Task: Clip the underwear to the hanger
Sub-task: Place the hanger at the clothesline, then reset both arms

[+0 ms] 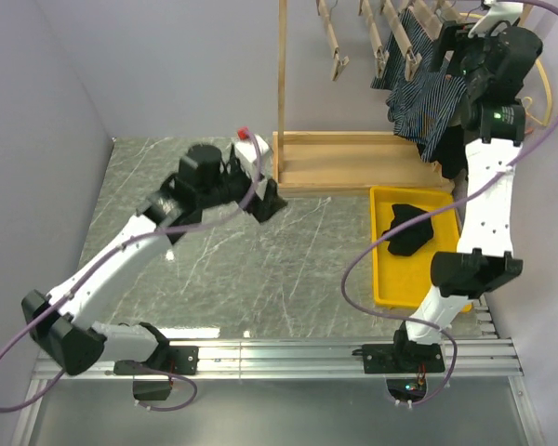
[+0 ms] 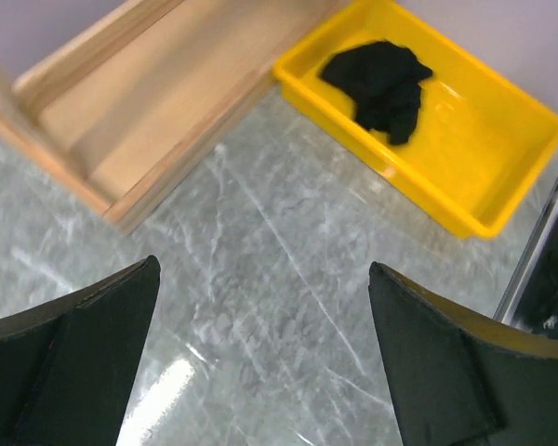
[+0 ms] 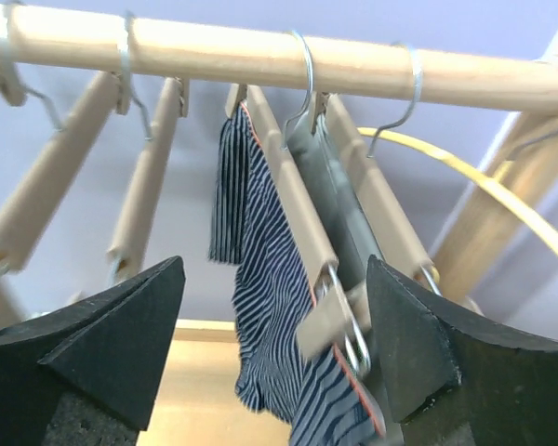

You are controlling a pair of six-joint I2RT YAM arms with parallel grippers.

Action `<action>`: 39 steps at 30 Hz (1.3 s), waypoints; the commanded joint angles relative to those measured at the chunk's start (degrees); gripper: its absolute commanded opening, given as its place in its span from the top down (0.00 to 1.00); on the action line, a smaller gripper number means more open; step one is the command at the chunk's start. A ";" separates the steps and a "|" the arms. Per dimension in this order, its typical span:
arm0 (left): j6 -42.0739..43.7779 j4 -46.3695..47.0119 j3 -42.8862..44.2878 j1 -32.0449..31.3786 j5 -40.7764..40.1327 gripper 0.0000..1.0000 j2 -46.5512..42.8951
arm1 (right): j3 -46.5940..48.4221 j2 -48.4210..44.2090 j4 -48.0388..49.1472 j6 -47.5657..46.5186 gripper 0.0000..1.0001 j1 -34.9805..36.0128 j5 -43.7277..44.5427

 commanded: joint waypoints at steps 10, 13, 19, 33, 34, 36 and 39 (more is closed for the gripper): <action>-15.79 -10.28 9.54 21.87 12.63 0.01 8.77 | -4.27 -17.94 -15.32 -3.96 0.07 -0.36 -5.43; -14.12 -11.78 9.82 23.98 10.44 0.01 8.86 | -12.69 -22.69 -20.78 -3.61 0.06 -0.36 -13.07; -9.99 -12.40 4.91 25.83 6.57 0.01 7.10 | -43.62 -35.60 -17.10 -0.46 0.03 1.48 -21.07; -5.15 -8.45 -14.61 26.71 4.54 0.01 1.83 | -79.77 -41.43 0.31 4.75 0.02 17.48 -14.33; -4.97 -8.01 -16.10 26.71 3.84 0.01 1.48 | -80.04 -40.55 0.22 4.22 0.02 18.01 -14.06; -4.97 -6.61 -17.51 26.71 3.49 0.01 0.34 | -81.61 -40.45 1.27 4.04 0.02 18.45 -13.45; -5.50 -5.72 -18.67 26.71 2.61 0.01 -0.20 | -82.15 -41.16 1.45 3.69 0.02 19.50 -12.56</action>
